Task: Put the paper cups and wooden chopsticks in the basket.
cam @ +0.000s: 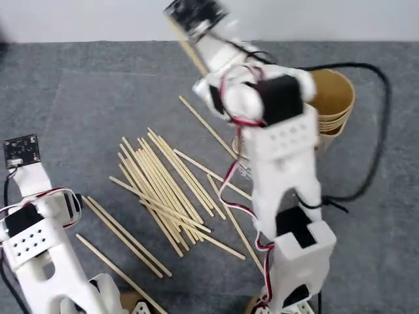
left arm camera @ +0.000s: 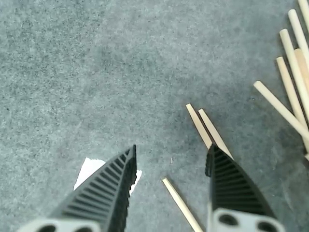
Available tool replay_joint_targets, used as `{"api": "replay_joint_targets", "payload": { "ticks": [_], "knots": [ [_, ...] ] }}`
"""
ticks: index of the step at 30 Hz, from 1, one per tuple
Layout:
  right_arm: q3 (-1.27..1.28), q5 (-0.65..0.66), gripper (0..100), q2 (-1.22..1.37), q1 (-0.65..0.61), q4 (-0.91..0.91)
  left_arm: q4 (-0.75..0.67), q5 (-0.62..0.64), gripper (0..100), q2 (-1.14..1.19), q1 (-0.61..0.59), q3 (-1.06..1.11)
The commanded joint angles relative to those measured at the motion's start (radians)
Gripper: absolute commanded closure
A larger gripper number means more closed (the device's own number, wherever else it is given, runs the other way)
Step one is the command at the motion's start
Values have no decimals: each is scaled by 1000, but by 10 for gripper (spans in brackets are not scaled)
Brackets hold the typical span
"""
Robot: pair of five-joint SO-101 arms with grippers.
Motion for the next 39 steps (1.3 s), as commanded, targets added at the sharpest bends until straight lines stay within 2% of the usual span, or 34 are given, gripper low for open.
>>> {"api": "replay_joint_targets", "payload": {
  "ticks": [1,10,18,28,35,39],
  "knots": [
    [-126,-77,989,-70,56,-59,-21,-6,772,2,-2,-8],
    [-160,-270,991,25,257,-292,-21,-6,772,2,0,-8],
    [-160,-290,991,159,308,-415,-21,-6,772,2,0,-8],
    [-160,-327,983,268,326,-392,-21,-6,772,2,0,-8],
    [-186,-324,809,266,326,-312,-21,-6,772,2,0,-8],
    [-288,-324,801,266,318,-243,-21,-6,772,2,0,-8]
  ]
}}
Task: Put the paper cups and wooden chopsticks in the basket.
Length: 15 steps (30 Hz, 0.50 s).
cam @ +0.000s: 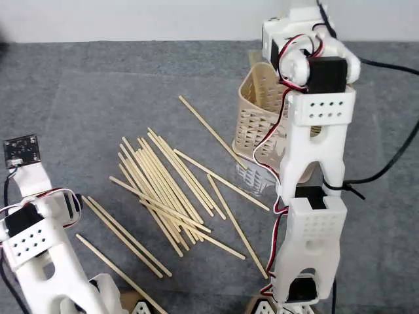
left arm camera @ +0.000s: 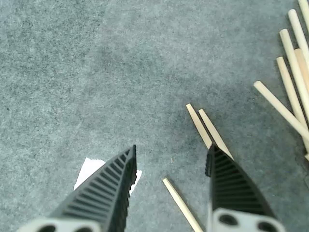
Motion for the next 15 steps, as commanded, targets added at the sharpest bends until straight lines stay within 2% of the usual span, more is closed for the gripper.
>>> {"api": "replay_joint_targets", "payload": {
  "ticks": [1,4,8,12,15],
  "knots": [
    [-141,-9,801,-8,1,74,-21,-6,772,2,0,-8],
    [-276,-9,801,-8,-28,202,-18,-5,772,2,0,-13],
    [-262,-9,801,-59,-62,352,-21,-5,781,3,8,-27],
    [-233,-14,801,-94,-39,348,11,-5,856,8,69,-82],
    [-230,-12,801,-107,-30,348,49,-5,848,11,138,-128]
  ]
}}
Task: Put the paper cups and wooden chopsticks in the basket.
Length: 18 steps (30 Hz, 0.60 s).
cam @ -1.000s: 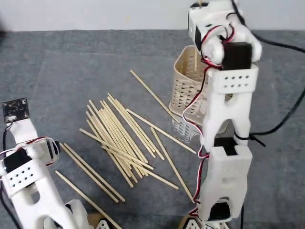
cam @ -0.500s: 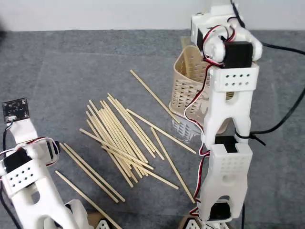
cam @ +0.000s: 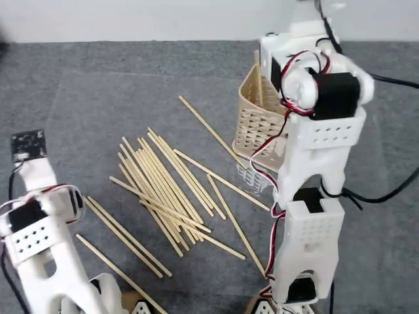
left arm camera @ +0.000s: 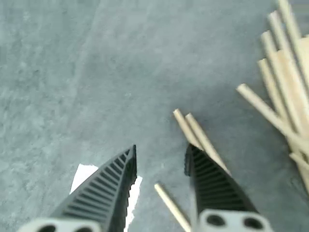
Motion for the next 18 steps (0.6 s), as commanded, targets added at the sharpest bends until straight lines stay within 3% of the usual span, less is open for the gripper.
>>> {"api": "replay_joint_targets", "payload": {
  "ticks": [1,8,18],
  "knots": [
    [-5,-6,801,-76,13,44,37,-3,848,5,81,-93],
    [152,-6,801,-208,27,47,135,2,848,6,161,-119],
    [982,-11,801,-684,28,38,106,29,821,8,163,2]
  ]
}}
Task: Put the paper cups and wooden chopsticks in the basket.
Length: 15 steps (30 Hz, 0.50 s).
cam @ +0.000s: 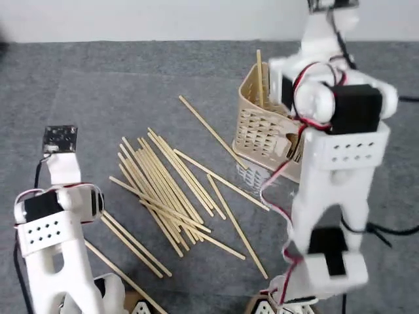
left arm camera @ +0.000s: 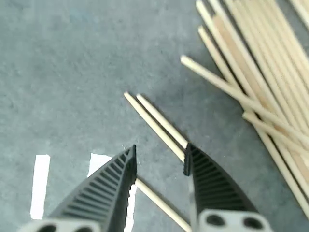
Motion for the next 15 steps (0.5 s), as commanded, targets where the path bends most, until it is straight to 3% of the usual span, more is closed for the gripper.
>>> {"api": "replay_joint_targets", "payload": {
  "ticks": [1,15],
  "knots": [
    [256,-8,801,-191,8,36,-41,28,798,11,11,19],
    [730,-2,801,-467,15,-113,-218,29,772,514,12,-85]
  ]
}}
